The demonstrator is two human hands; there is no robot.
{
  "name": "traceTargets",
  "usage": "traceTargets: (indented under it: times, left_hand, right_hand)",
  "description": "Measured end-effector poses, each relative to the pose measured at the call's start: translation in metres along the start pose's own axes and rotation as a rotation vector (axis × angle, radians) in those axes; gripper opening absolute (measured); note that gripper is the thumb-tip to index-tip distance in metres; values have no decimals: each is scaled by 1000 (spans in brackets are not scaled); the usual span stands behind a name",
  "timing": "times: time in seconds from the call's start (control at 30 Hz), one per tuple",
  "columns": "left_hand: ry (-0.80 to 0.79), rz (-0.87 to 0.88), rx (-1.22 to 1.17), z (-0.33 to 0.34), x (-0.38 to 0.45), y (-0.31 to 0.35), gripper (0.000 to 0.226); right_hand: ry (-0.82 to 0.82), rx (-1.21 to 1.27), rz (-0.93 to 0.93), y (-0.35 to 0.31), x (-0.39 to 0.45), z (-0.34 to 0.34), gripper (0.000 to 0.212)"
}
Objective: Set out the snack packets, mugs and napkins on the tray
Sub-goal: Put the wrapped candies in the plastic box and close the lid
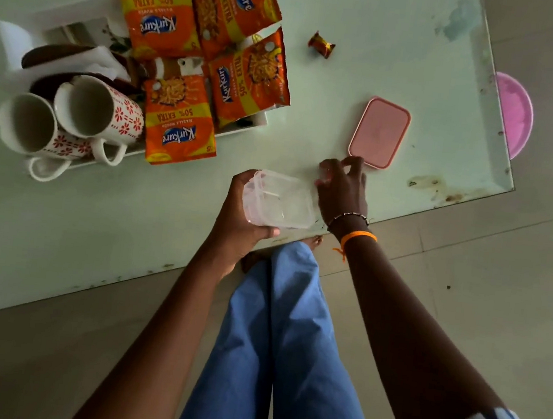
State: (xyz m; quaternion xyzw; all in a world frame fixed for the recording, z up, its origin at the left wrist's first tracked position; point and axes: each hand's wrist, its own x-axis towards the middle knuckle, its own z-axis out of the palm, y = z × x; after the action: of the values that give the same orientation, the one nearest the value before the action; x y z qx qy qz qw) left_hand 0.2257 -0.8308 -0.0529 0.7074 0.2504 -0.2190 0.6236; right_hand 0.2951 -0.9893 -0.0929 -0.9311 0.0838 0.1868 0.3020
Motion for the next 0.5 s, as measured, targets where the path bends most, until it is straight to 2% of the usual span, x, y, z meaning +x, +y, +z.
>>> traceTargets:
  times: [0.13,0.2,0.3,0.4,0.47,0.5]
  left_hand:
    - [-28,47,41,-1,7,4,93]
    - [-18,64,53,0,9,8,93]
    - [41,151,121,6,12,16,92]
    - [97,204,142,14,15,28,93]
    - [121,189,62,17,17,36,91]
    - [138,188,33,17,19,39,90]
  right_hand:
    - [3,26,44,-4,11,-4,25]
    - [92,120,60,-11,12,-18,25]
    - [229,260,-67,-32,4,-41,26]
    - [105,323,-270,-49,-12,-54,24]
    - [-13,261,-369,-54,-17,-57,25]
    - [-19,230,-396,-56,-14,-58,26]
